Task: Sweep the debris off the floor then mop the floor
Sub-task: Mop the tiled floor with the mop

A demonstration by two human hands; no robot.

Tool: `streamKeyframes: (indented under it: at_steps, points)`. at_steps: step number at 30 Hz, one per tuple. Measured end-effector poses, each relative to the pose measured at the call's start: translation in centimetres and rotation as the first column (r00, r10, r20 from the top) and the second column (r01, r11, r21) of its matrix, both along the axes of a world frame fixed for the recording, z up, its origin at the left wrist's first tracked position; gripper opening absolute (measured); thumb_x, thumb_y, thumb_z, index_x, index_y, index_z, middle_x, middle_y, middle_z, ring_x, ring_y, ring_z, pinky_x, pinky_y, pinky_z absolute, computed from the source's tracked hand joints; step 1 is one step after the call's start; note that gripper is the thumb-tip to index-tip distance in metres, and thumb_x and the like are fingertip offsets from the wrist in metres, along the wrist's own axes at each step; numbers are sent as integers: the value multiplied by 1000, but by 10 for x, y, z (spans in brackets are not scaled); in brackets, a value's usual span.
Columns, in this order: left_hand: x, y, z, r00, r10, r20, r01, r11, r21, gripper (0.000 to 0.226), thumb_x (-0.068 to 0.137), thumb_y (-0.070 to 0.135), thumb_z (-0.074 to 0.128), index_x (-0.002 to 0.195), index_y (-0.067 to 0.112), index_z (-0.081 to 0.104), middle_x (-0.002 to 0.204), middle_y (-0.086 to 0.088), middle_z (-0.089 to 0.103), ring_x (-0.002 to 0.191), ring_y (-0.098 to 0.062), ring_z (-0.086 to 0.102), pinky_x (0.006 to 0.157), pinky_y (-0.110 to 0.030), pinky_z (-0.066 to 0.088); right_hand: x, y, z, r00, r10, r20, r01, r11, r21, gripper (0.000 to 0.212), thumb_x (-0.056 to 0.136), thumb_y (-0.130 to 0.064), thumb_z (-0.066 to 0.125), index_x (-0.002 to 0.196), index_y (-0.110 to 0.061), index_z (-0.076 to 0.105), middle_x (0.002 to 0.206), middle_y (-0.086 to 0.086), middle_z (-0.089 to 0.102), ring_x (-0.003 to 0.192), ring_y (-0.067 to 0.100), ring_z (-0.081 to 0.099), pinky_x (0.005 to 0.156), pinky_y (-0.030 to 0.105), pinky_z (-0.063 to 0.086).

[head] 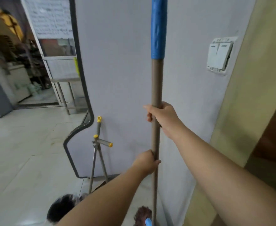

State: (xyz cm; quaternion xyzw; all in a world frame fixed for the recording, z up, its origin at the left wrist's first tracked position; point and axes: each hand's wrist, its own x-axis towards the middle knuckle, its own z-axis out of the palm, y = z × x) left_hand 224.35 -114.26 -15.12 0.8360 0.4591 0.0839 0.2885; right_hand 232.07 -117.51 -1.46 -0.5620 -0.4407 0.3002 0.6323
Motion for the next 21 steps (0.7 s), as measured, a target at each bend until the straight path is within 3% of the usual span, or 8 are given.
streamKeyframes:
  at_steps: [3,7,10,14,21]
  points:
    - [-38,2,-8,997,63,51,-59,995,-76,35,89,31,59,114,6,55,114,-12,62,106,-27,58,84,-29,46,-36,14,8,973,186,140,-182,982,-42,29,78,-22,72,60,-16,50,39,-7,51,37,7,51,51,23,51]
    - [-111,14,-5,983,130,133,-113,985,-133,34,90,30,59,113,7,56,113,-13,64,103,-26,61,80,-27,47,-120,40,2,960,265,96,-269,963,33,30,80,-10,63,54,-13,48,36,-8,44,31,7,42,55,31,54]
    - [-176,24,13,975,166,150,-150,982,-112,37,90,33,58,115,6,57,114,-12,64,104,-25,61,87,-31,50,-195,56,17,947,311,83,-319,941,114,24,72,-8,61,52,-12,47,34,-8,41,28,7,38,47,24,47]
    - [-277,38,51,966,195,168,-189,981,-47,36,89,35,59,115,10,58,112,-9,64,104,-24,59,91,-36,49,-293,73,55,898,418,138,-438,879,188,26,79,0,60,57,-11,50,36,-9,44,30,6,40,44,22,45]
    - [-440,47,126,941,291,173,-319,933,164,25,87,40,60,99,19,59,87,2,58,79,-17,53,66,-27,43,-441,86,136,826,549,131,-558,759,336,25,81,-1,58,60,-11,50,37,-8,44,31,8,37,43,18,43]
